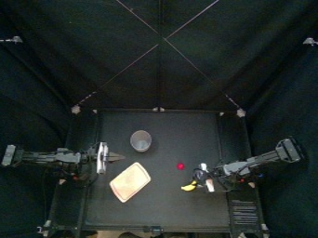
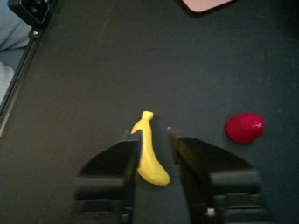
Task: Pick the banana then place it on the pink plate
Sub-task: Pick the banana
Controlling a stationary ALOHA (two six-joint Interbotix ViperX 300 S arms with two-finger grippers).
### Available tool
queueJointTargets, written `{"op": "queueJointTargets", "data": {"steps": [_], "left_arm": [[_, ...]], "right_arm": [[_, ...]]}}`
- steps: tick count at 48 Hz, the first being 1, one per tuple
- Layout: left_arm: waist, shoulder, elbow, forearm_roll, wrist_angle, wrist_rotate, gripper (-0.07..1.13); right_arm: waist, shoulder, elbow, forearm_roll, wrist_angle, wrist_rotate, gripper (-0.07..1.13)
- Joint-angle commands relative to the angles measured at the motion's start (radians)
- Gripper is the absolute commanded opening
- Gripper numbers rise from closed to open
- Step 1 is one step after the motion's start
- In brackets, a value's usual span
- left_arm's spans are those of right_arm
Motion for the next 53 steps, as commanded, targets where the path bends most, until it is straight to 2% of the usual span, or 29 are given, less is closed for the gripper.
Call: {"op": "queueJointTargets", "data": {"steps": [1,12,21,36,41,48,53], "left_arm": [[0.003,0.005,-0.012,0.002,-0.014,0.000,0.04],[0.006,0.005,-0.008,0.000,-0.014,0.000,0.04],[0.021,0.006,0.005,0.000,-0.012,0.000,0.04],[0.043,0.005,0.028,-0.009,-0.014,-0.003,0.04],[0.043,0.005,0.031,-0.011,-0.014,-0.003,0.04],[0.049,0.005,0.035,-0.011,-0.014,-0.003,0.04],[0.051,0.005,0.044,-0.012,-0.014,-0.005,0.04]], "right_arm": [[-0.002,0.017,-0.014,-0.002,0.000,-0.002,0.95],[-0.021,0.112,-0.017,0.009,0.006,0.000,0.97],[-0.017,0.221,-0.031,0.066,0.041,-0.003,0.98],[0.005,0.380,-0.100,0.067,0.106,-0.005,0.95],[0.006,0.414,-0.127,0.069,0.107,-0.006,0.87],[0.006,0.443,-0.164,0.064,0.126,-0.012,0.66],[0.006,0.442,-0.207,0.049,0.135,-0.009,0.55]]}}
